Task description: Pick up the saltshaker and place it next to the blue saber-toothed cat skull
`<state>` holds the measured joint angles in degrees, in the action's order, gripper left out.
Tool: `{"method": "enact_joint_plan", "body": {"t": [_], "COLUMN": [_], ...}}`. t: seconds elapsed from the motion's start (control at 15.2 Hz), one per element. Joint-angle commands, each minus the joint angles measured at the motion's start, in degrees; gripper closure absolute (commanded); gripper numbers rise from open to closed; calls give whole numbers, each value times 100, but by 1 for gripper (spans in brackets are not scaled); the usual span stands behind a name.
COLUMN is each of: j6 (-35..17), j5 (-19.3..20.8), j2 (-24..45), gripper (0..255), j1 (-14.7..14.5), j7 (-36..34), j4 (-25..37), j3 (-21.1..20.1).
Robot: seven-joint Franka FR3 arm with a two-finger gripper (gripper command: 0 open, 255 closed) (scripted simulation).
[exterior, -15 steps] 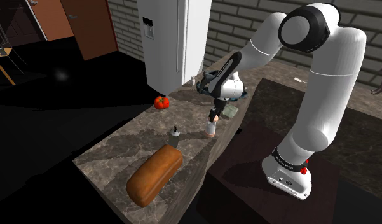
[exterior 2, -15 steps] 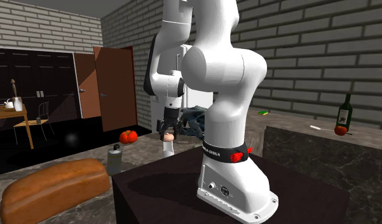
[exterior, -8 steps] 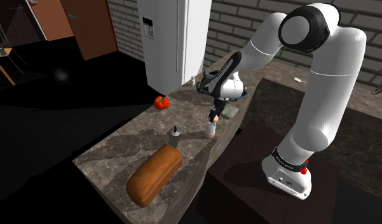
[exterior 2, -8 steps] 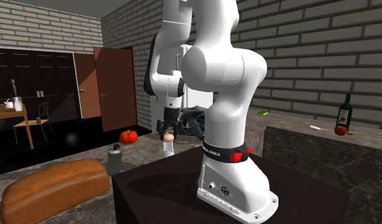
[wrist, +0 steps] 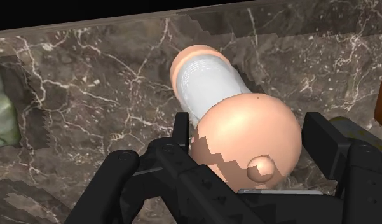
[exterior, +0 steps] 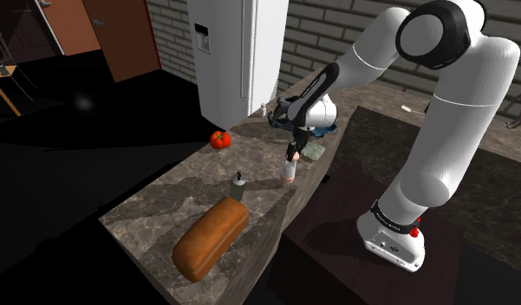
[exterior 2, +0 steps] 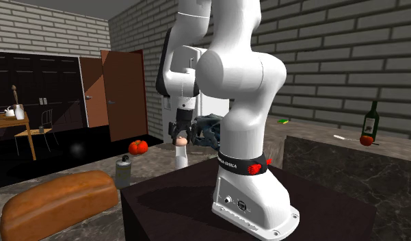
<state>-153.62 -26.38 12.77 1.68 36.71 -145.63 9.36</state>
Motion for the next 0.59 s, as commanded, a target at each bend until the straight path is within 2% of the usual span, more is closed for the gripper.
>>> {"method": "enact_joint_plan", "body": {"t": [0.0,0.53], "j6": [126,688], "j5": [158,772], "j2": [-172,-863], "gripper": [255,255], "j1": [-49,-122], "j7": [-149,-666], "j4": [-31,-92], "j3": [66,256]}}
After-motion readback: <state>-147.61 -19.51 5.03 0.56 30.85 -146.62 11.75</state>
